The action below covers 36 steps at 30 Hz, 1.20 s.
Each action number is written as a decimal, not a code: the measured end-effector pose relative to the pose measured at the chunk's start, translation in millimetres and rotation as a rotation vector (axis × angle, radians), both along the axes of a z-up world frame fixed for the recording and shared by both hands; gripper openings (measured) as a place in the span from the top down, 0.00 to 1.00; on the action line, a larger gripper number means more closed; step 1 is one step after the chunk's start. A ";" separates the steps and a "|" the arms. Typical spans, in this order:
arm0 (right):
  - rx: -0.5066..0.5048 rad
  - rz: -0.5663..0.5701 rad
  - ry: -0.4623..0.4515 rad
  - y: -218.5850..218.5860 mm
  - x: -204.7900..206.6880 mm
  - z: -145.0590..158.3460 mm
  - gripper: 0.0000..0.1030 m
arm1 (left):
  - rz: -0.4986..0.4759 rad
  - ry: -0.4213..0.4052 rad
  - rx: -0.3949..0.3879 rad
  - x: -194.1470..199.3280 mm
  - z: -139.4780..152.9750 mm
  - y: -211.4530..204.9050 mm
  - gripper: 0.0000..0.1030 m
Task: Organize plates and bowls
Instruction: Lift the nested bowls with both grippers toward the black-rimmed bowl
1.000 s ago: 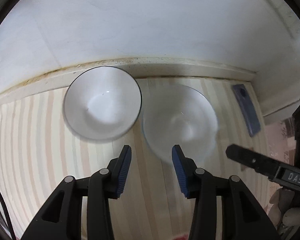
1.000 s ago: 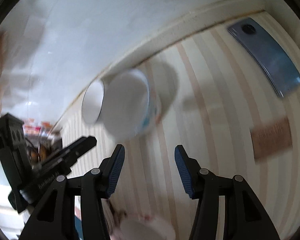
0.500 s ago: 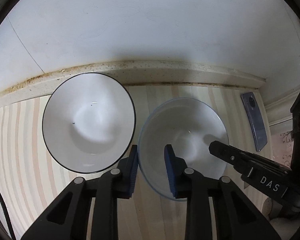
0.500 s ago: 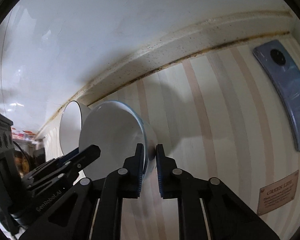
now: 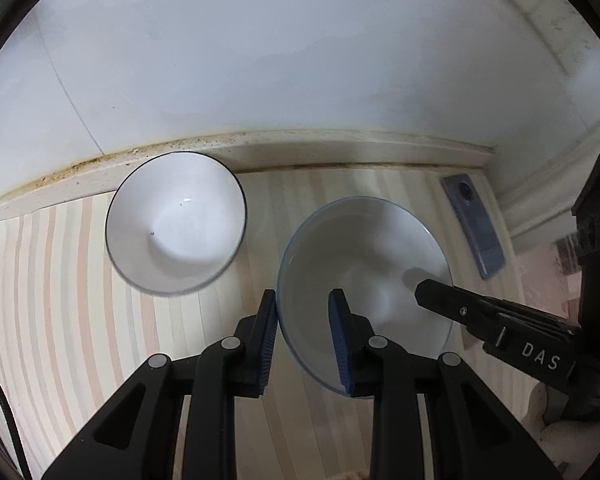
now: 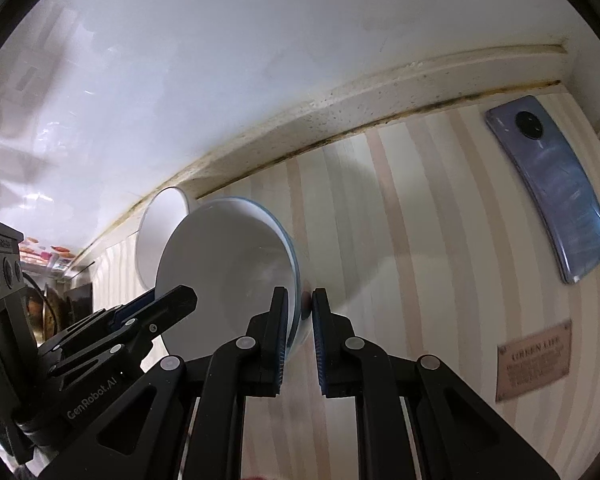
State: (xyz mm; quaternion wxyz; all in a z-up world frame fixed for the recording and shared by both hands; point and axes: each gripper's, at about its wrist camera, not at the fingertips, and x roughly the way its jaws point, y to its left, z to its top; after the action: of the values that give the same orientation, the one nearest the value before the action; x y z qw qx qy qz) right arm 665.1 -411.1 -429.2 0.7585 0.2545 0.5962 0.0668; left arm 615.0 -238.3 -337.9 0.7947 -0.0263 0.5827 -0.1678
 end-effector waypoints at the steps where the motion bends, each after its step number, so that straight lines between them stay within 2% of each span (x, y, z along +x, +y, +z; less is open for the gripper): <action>1: 0.004 -0.005 -0.006 -0.7 -8.3 4.8 0.87 | -0.006 -0.004 0.003 -6.8 4.3 1.1 0.77; 13: 0.029 0.011 -0.005 9.3 -112.0 47.6 0.86 | -0.054 -0.022 -0.033 -91.0 45.3 29.1 0.77; 19: 0.041 0.010 0.009 18.8 -163.5 61.0 0.86 | -0.074 -0.001 -0.039 -132.6 46.0 33.5 0.77; 27: 0.044 0.031 0.065 33.1 -212.7 48.1 0.86 | -0.116 0.030 0.008 -165.1 28.4 29.9 0.77; 36: 0.039 0.036 0.114 36.9 -227.0 20.5 0.86 | -0.140 0.065 0.057 -180.3 2.7 26.8 0.77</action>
State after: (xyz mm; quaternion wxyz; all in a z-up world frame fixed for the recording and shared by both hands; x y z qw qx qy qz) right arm 438.0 -374.2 -408.7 0.7167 0.2619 0.6416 0.0777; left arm 434.7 -211.4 -335.1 0.7622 0.0318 0.6132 -0.2052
